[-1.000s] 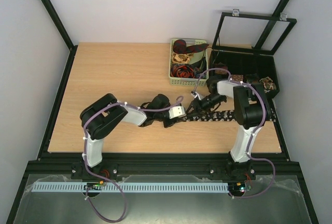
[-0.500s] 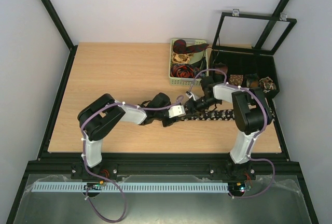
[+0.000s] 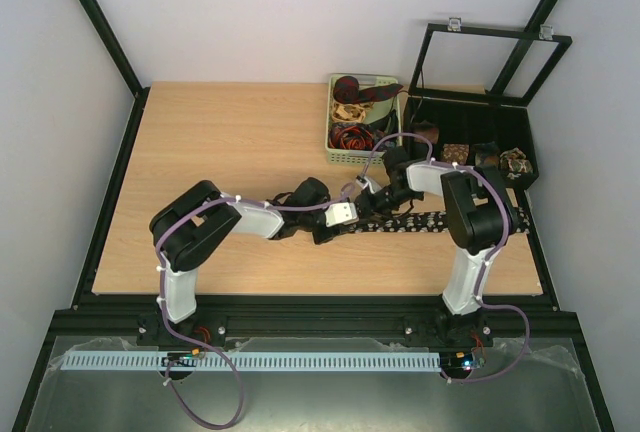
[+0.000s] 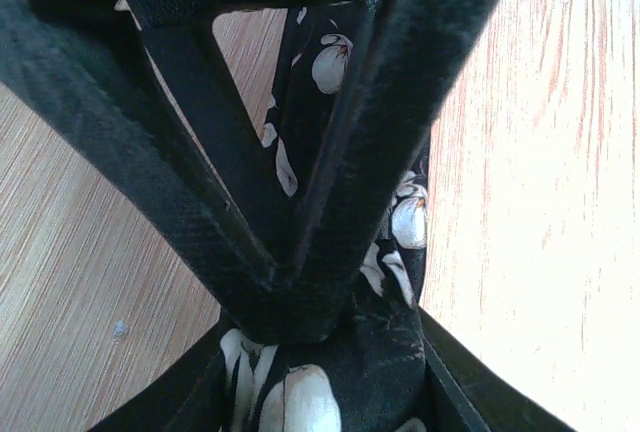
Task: Roll the ties
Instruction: Roll the tie at the center of the board.
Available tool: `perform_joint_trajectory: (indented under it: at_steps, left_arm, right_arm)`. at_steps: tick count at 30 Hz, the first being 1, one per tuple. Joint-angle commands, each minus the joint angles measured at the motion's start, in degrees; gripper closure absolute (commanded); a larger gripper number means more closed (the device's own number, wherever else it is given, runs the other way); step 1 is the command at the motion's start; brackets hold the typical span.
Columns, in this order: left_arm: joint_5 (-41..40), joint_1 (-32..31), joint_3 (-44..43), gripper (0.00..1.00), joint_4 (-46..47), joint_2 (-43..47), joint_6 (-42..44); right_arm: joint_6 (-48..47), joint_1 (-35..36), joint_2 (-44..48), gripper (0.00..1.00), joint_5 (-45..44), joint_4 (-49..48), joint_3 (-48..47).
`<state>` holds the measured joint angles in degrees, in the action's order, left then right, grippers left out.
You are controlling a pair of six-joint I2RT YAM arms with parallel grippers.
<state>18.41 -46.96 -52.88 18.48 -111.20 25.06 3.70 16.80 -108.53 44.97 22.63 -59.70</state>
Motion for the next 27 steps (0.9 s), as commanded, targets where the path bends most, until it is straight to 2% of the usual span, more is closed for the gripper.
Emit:
perform_joint_trajectory:
  at_steps: [1, 3, 5, 7, 9, 10, 12, 14, 18, 21, 27]
  left_arm:
    - [-2.08, 0.21, 1.06, 0.61, -9.31, -2.87, 1.40]
    - [-2.07, 0.21, 0.88, 0.61, -9.34, -2.96, 1.34]
    - [-2.08, 0.23, 0.70, 0.61, -9.48, -3.01, 1.46]
    - [-1.99, 0.29, 0.38, 0.61, -9.62, -3.30, 1.53]
    - [-1.98, 0.32, 0.01, 0.60, -9.84, -3.53, 1.41]
    - [-1.98, 0.44, -0.07, 0.59, -9.74, -3.57, 1.25]
    - [-1.05, 0.91, -0.17, 0.54, -9.43, -3.41, 0.66]
    - [1.20, 1.94, 0.24, 0.44, -8.08, -2.26, -0.44]
    - [8.21, 4.06, 3.04, 0.31, -0.32, 1.92, -2.80]
    - [11.59, 4.16, 4.93, 0.29, 4.46, 3.10, -3.93]
    - [13.42, 3.74, 6.67, 0.30, 13.95, -0.60, -9.49]
  right_arm:
    - [-1.57, 0.34, -2.42, 0.67, 1.27, 4.24, -0.54]
    - [-0.85, 0.34, -1.45, 0.64, 2.98, 3.43, 0.34]
    - [-0.49, 0.43, -1.13, 0.67, 3.76, 2.97, 0.90]
    - [-1.13, 0.47, -1.62, 0.80, 3.67, 3.46, 0.87]
    - [-2.78, 0.43, -2.26, 0.96, 2.25, 4.82, 0.55]
    - [-3.36, 0.32, -2.34, 0.98, 1.39, 5.36, 0.54]
    - [-4.30, -0.21, -2.48, 0.99, 0.22, 6.16, 0.90]
    - [-5.18, -1.20, -2.97, 0.99, -0.85, 6.43, 1.48]
    - [-7.04, -2.23, -4.94, 0.99, -3.66, 5.28, 3.15]
    - [-6.84, -3.23, -6.43, 0.99, -5.27, 3.91, 3.70]
    - [-7.88, -4.36, -7.22, 0.99, -7.12, 3.53, 4.21]
